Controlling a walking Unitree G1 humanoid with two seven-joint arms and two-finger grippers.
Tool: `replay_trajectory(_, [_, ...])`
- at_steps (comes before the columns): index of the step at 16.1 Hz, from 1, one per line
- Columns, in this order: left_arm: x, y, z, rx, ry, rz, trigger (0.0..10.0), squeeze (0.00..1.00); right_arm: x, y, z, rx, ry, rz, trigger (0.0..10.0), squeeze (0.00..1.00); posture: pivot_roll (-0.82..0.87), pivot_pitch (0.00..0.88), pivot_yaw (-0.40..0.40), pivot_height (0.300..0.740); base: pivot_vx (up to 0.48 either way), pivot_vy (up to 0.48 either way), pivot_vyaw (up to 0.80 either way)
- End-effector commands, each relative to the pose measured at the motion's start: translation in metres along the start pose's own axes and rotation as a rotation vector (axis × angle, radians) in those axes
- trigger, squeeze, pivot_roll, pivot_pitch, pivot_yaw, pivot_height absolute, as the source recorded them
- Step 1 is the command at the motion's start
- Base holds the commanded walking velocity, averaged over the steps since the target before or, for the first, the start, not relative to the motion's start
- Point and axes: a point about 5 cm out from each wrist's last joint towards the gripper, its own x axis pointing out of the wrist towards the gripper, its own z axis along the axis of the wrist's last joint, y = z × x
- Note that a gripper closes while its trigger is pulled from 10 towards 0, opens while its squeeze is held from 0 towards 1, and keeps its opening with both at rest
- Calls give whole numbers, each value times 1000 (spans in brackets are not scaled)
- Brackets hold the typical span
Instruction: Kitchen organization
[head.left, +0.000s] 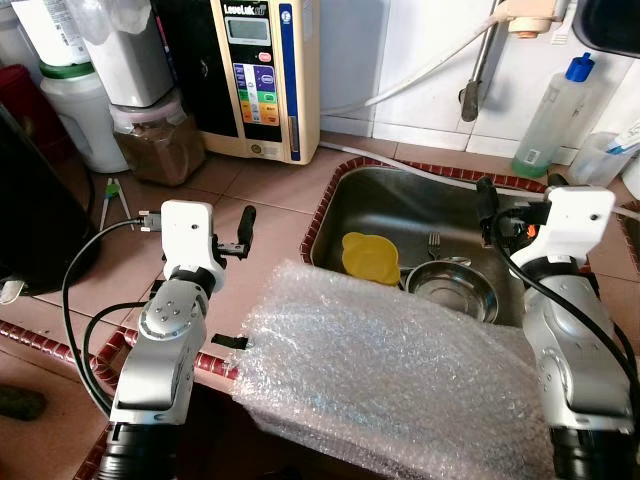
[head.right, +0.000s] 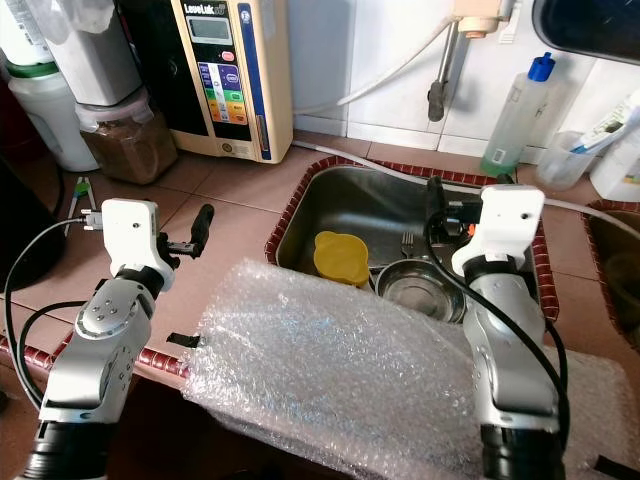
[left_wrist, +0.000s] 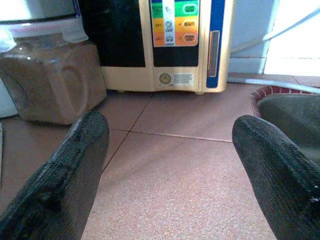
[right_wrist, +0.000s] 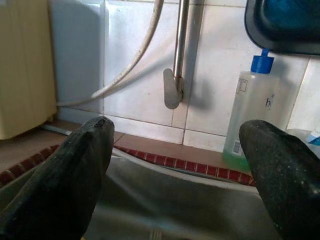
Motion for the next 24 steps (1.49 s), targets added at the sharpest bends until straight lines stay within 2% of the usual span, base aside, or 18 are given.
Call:
replay_trajectory(1, [-2,0,4,7,-6,1,10000,0,-3,6,7,15,-18,29,10000,0,-119,59,51,740,0,0,0])
replay_trajectory(9, [-3,-6,9,18,-4,17,10000,0,-7,30,8,61,8,90,10000,0,-123,62,42,740,0,0,0])
replay_trajectory(19, [-1,-14,1,-10,44,20,10000,0,-4,40,6,94,28,113,10000,0,-130,56,39,740,0,0,0])
replay_trajectory(24, [1,-15,3,-13,44,16,10000,0,-2,37,5,94,31,104,10000,0,-129,54,44,740,-156,0,0])
